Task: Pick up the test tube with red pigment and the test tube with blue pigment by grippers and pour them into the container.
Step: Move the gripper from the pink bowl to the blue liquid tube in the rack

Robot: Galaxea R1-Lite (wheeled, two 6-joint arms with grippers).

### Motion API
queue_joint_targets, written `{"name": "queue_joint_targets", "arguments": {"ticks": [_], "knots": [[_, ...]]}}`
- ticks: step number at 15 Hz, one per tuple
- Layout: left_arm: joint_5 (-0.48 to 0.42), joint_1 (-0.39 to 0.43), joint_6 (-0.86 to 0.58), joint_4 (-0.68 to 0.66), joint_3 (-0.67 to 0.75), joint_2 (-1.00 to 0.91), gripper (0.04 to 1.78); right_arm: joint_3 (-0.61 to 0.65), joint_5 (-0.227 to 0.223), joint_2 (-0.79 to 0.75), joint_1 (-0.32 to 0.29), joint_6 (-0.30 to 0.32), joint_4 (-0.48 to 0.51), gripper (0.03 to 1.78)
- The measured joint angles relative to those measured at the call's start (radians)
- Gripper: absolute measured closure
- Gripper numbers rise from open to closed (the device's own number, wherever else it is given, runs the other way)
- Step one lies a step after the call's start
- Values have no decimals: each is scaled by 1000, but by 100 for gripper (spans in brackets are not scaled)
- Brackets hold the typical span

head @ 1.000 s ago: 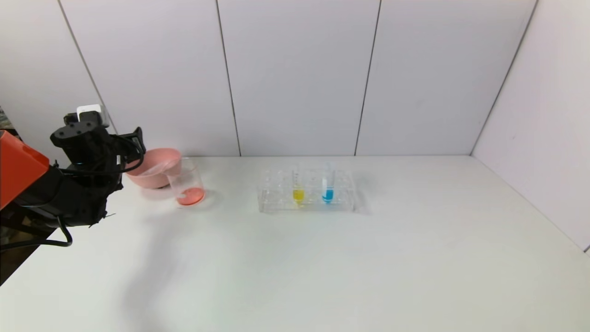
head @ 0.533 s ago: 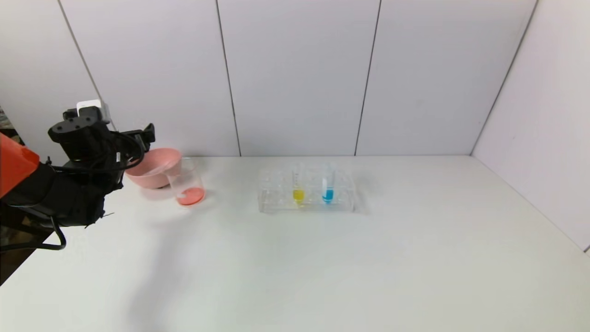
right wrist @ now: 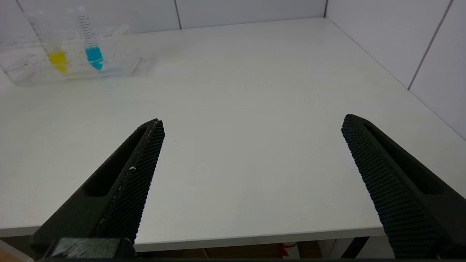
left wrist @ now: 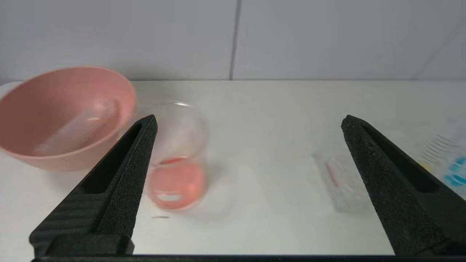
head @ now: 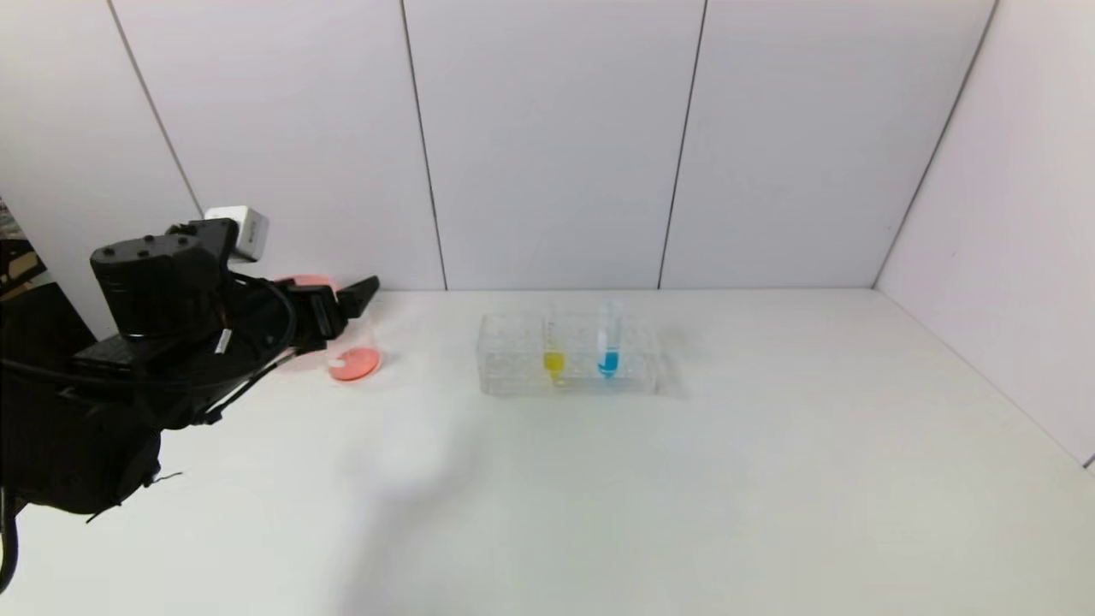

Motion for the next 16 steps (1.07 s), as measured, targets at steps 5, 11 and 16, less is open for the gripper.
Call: {"name": "queue_joint_targets", "arguments": {"ticks": [5,11,16], "knots": [[152,-342,-24,-1,71,-48,6,0,0,0,0,0,0,4],[632,-657,-77,60,-183,178,6,0,0,0,0,0,0,4],[878,-756,-106,177,-482,386,6,0,0,0,0,0,0,4]]}}
